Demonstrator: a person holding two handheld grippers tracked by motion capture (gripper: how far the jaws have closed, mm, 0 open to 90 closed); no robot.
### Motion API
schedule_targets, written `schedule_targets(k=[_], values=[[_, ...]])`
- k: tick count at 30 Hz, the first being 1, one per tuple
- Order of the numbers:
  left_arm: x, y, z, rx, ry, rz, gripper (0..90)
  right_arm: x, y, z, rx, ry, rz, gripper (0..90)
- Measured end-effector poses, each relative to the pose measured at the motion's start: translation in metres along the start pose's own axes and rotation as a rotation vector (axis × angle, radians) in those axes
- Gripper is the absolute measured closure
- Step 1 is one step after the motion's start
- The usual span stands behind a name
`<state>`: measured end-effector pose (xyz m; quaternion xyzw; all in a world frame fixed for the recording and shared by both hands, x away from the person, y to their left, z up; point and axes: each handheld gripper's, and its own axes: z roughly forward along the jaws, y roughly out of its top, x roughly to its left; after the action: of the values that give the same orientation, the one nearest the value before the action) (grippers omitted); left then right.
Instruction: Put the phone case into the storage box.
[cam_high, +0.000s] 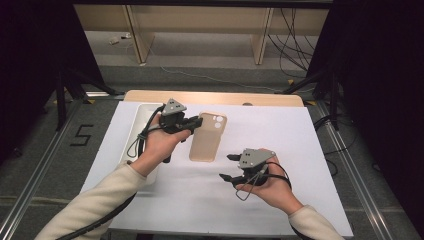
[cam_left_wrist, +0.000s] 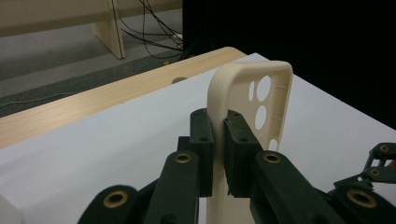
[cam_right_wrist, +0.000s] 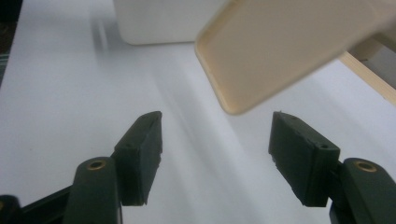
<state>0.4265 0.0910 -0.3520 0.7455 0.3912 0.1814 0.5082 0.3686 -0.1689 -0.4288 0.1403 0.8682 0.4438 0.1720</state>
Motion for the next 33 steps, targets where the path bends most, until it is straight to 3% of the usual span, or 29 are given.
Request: schedule_targets(k=[14, 23, 28, 33], values=[[0.006, -0.006, -0.007, -0.033, 0.018, 0.005, 83.2, -0.013, -0.013, -0.019, -0.07, -0.076, 0.099, 31.2], [0.01, -0.006, -0.016, -0.051, 0.023, 0.005, 83.2, -0.018, -0.019, -0.031, -0.111, -0.084, 0.16, 26.7], [0.013, -0.008, -0.02, -0.05, 0.043, -0.002, 83.2, -0.02, -0.023, -0.036, -0.147, -0.112, 0.18, 25.7], [0.016, -0.008, -0.022, -0.063, 0.037, 0.006, 83.2, -0.021, -0.028, -0.041, -0.149, -0.116, 0.202, 25.1]])
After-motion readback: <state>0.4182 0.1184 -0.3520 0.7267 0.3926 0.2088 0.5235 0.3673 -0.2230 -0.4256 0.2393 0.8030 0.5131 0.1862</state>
